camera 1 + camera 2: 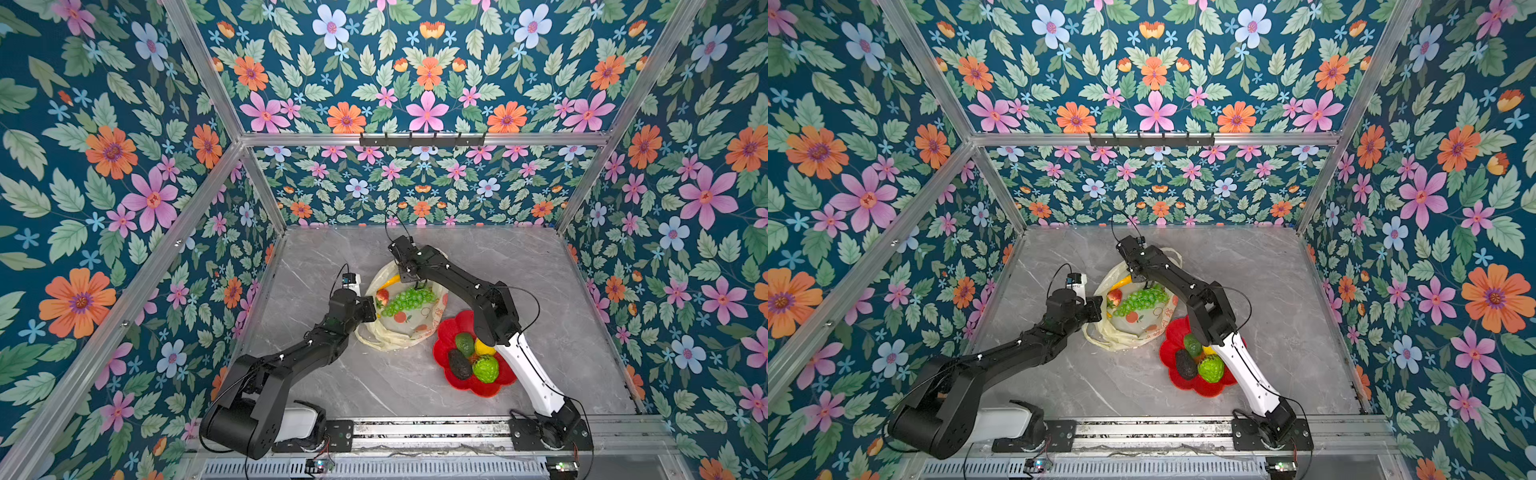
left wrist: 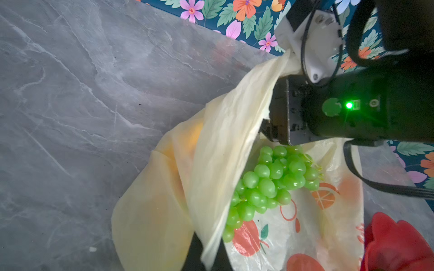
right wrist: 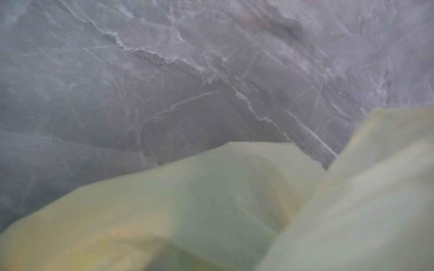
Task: Take fruits out of the plastic bag
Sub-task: Pick up the fruit from the plastic bag.
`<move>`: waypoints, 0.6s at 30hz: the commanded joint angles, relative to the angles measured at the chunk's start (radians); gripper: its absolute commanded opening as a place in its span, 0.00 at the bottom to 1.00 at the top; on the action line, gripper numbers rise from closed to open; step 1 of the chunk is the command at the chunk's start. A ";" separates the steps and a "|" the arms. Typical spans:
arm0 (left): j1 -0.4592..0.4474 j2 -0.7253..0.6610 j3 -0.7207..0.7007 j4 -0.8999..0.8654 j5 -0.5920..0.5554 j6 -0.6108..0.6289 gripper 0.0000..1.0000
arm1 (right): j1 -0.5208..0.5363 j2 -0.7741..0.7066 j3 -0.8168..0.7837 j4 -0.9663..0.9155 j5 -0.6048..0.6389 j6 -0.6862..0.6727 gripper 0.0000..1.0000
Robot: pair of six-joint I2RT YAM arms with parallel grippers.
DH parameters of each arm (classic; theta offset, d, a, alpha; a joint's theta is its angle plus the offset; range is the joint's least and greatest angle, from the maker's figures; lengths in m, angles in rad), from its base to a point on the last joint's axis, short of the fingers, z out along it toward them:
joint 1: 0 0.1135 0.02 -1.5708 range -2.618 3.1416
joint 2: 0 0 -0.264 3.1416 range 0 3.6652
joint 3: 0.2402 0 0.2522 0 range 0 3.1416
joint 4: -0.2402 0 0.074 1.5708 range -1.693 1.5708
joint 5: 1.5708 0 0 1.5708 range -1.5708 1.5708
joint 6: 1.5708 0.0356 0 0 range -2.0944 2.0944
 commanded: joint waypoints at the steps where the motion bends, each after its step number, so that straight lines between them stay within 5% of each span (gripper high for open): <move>1: 0.001 0.004 0.008 0.006 -0.006 0.008 0.00 | 0.014 -0.068 -0.065 0.050 -0.027 -0.034 0.44; 18: 0.002 0.005 0.009 0.006 -0.010 0.007 0.00 | 0.052 -0.324 -0.439 0.210 -0.184 -0.014 0.43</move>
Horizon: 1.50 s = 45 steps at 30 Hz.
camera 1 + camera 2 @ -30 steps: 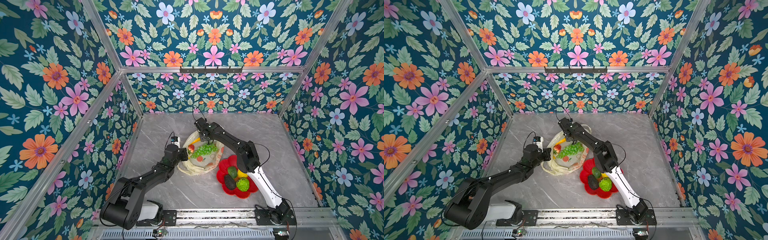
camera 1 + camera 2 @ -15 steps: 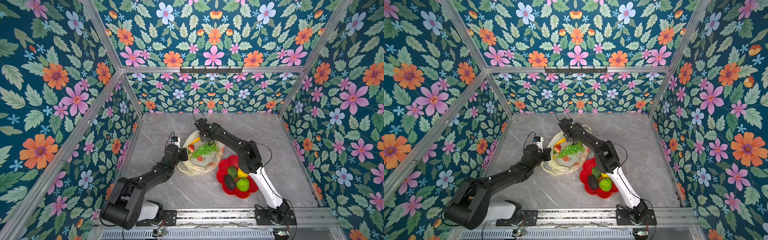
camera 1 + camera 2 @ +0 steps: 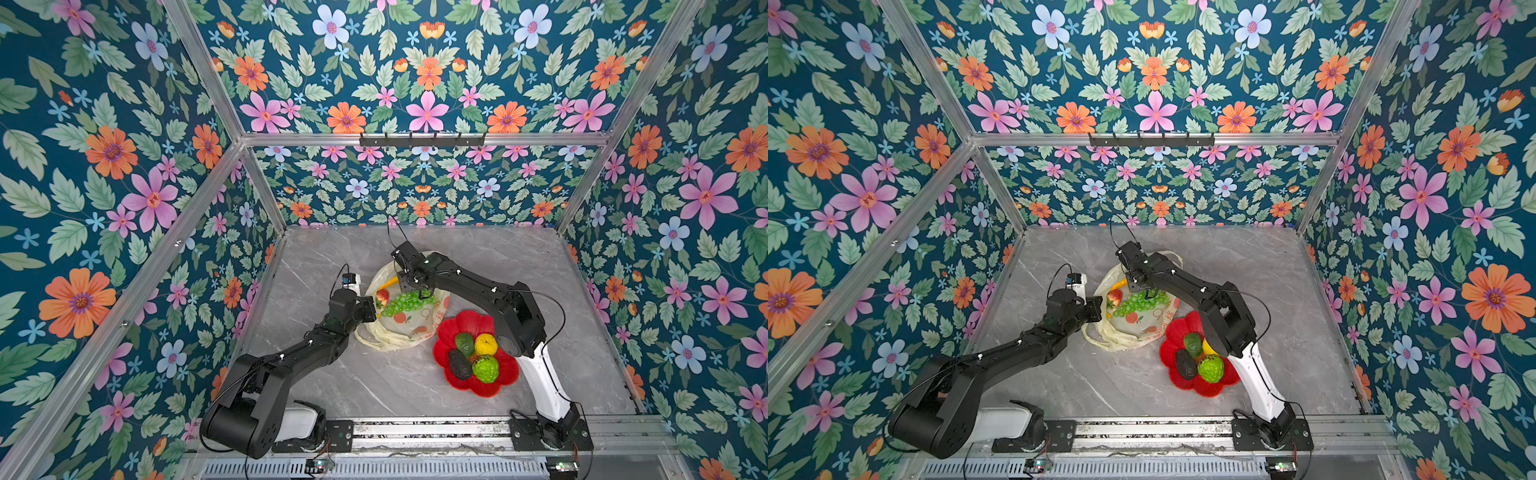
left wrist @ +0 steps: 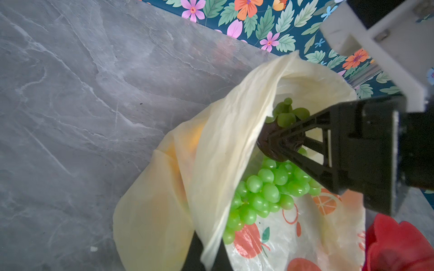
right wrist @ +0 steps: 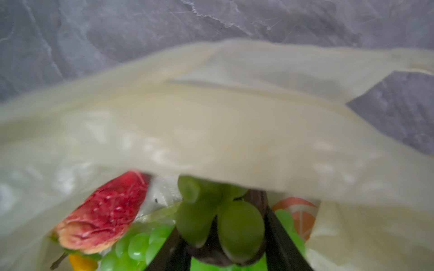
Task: Take fruits out of the plastic bag
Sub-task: Pick up the fruit from the plastic bag, then place the fruit on the plate.
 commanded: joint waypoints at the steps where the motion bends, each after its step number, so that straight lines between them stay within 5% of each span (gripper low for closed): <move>1: 0.002 0.002 0.008 0.006 -0.007 0.007 0.00 | 0.005 -0.043 -0.047 0.040 -0.052 0.027 0.43; 16: 0.002 0.008 0.010 0.005 -0.010 0.007 0.00 | 0.048 -0.245 -0.221 0.057 -0.098 0.057 0.43; 34: 0.001 0.011 0.013 0.002 -0.019 0.013 0.00 | 0.046 -0.730 -0.707 -0.025 -0.003 0.190 0.43; 45: 0.002 0.009 0.012 0.002 -0.018 0.013 0.00 | -0.089 -0.864 -0.941 0.035 -0.051 0.261 0.43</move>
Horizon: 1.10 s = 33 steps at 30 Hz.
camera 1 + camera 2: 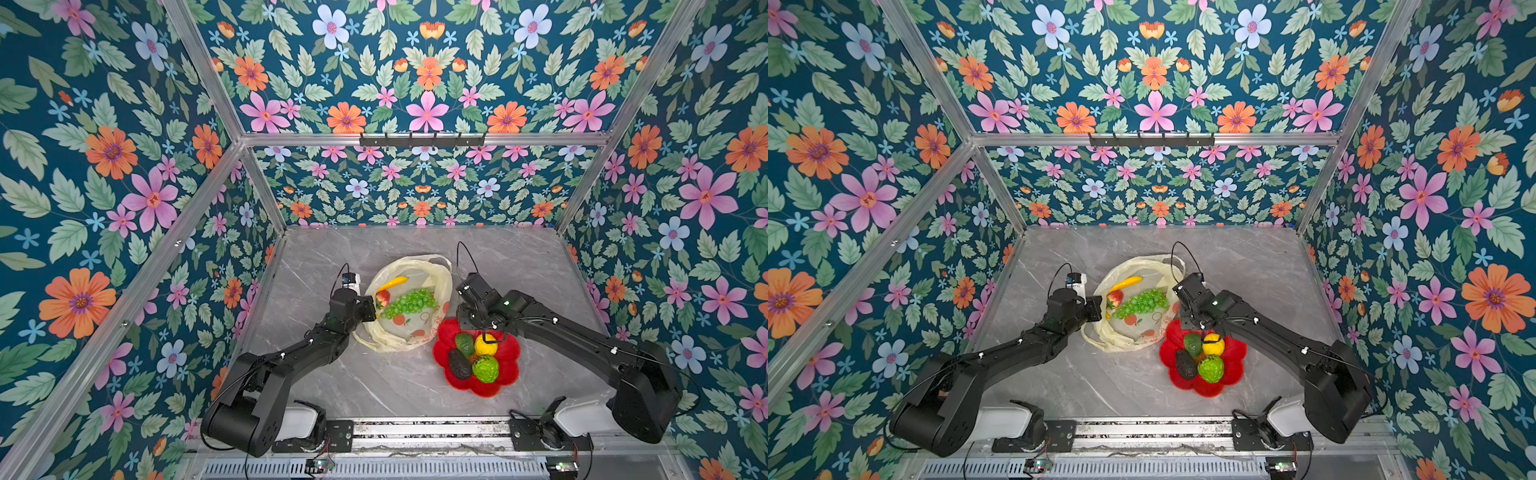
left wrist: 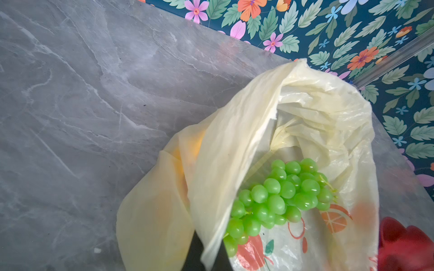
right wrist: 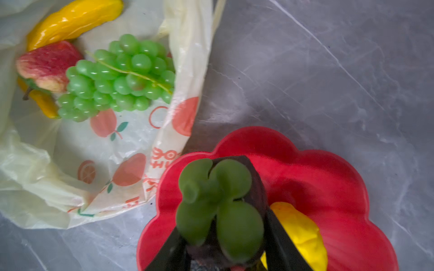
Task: Take fruits out of the plastic bag
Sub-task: Place the fruit on the plate.
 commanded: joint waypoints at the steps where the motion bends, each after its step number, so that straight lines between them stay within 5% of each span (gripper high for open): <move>1: 0.002 0.001 0.006 0.002 0.000 0.011 0.00 | -0.028 -0.020 -0.042 0.048 -0.008 0.041 0.43; 21: 0.002 0.008 0.009 0.004 0.000 0.010 0.00 | -0.047 0.092 -0.103 0.129 0.012 0.107 0.45; 33: 0.002 0.010 0.009 0.005 0.000 0.009 0.00 | -0.048 0.100 -0.102 0.118 0.025 0.102 0.58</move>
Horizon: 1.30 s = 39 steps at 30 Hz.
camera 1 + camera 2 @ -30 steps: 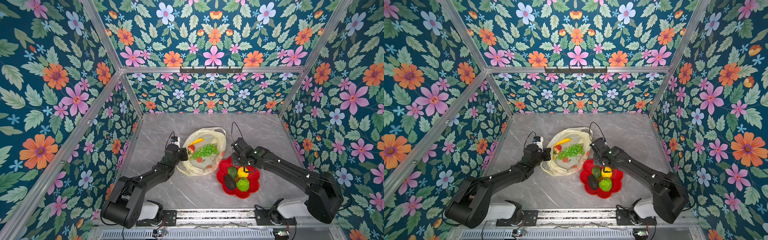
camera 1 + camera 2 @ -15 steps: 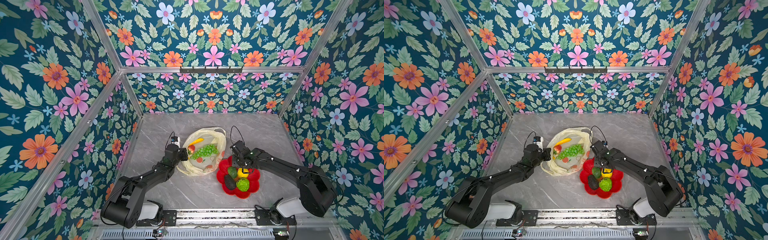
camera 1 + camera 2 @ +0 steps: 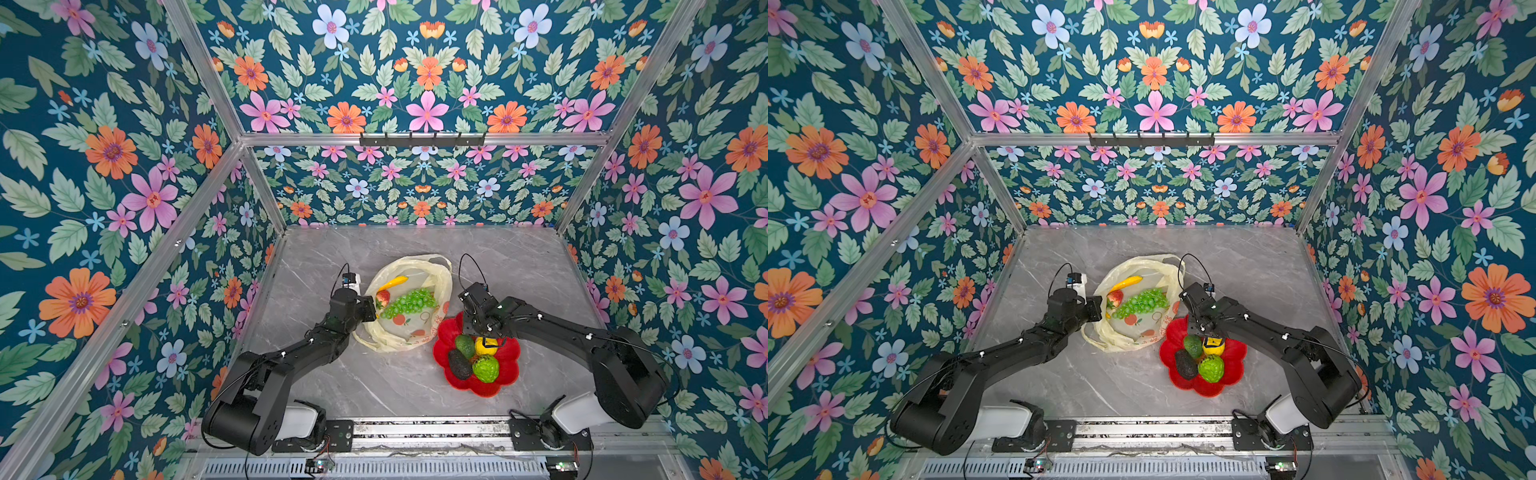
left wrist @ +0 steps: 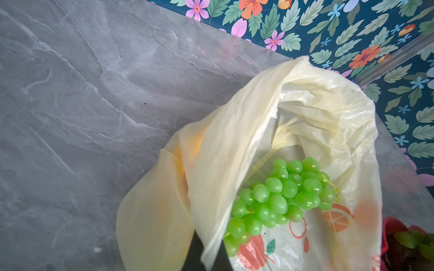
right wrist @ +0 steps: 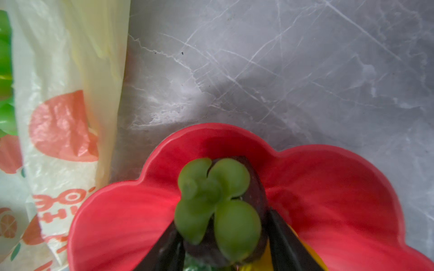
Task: Take fruits out of the plastic bag
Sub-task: Place the fruit on the plate.
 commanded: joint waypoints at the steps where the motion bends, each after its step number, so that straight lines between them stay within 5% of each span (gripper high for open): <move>1: 0.001 0.004 0.008 0.005 0.000 0.009 0.00 | 0.001 -0.001 0.008 -0.007 0.021 0.002 0.59; 14: 0.002 0.014 0.012 0.008 0.006 0.007 0.00 | 0.001 -0.058 0.028 -0.068 0.015 -0.014 0.60; 28: 0.002 0.024 0.015 0.011 0.006 0.006 0.00 | 0.000 -0.052 -0.020 -0.082 0.028 0.006 0.41; 39: 0.001 0.023 0.014 0.009 0.003 0.007 0.00 | 0.003 -0.097 -0.006 -0.103 0.022 0.005 0.42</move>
